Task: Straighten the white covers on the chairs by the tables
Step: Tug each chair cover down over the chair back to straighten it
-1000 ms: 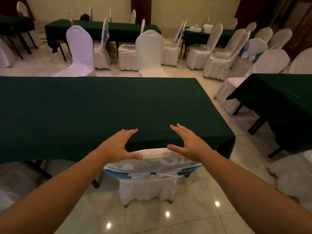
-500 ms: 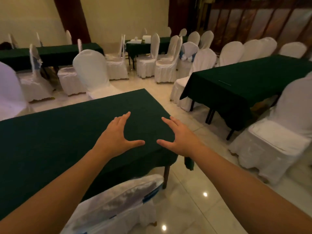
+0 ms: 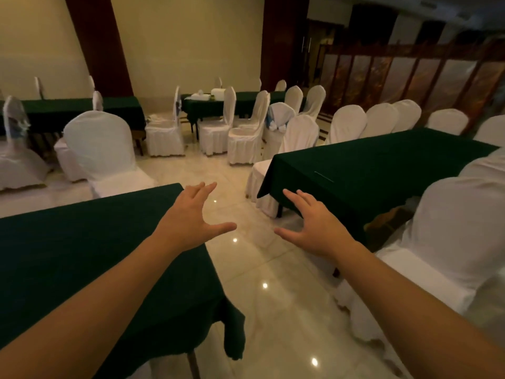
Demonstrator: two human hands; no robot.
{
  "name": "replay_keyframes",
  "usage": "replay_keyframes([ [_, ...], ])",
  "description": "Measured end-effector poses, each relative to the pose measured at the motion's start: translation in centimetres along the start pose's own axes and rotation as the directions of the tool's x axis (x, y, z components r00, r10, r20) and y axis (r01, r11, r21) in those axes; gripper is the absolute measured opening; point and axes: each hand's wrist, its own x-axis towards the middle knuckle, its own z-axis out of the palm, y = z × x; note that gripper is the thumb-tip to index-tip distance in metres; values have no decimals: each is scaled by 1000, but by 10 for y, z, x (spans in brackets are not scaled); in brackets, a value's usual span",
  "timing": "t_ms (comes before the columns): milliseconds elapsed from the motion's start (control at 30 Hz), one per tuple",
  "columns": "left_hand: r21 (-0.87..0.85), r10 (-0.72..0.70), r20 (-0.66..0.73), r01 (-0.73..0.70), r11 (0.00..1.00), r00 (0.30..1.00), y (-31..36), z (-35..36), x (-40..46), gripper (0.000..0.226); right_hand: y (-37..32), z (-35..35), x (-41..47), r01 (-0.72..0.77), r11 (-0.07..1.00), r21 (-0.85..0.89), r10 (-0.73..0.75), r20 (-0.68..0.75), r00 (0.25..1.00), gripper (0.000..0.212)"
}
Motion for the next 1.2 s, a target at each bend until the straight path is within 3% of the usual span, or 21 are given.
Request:
replay_keyframes([
  [233, -3, -41, 9, 41, 999, 999, 6, 70, 147, 120, 92, -8, 134, 52, 999, -8, -51, 25, 998, 98],
  [633, 12, -163, 30, 163, 987, 986, -72, 156, 446, 119, 195, 39, 463, 131, 991, -31, -125, 132, 983, 94],
  [1033, 116, -369, -107, 380, 918, 923, -225, 192, 713, 120, 229, 138, 827, 341, 938, 59, -346, 160, 924, 95],
  [1200, 145, -493, -175, 518, 843, 852, -299, 183, 821, 119, 220, 174, 1004, 483, 869, 111, -495, 214, 842, 94],
])
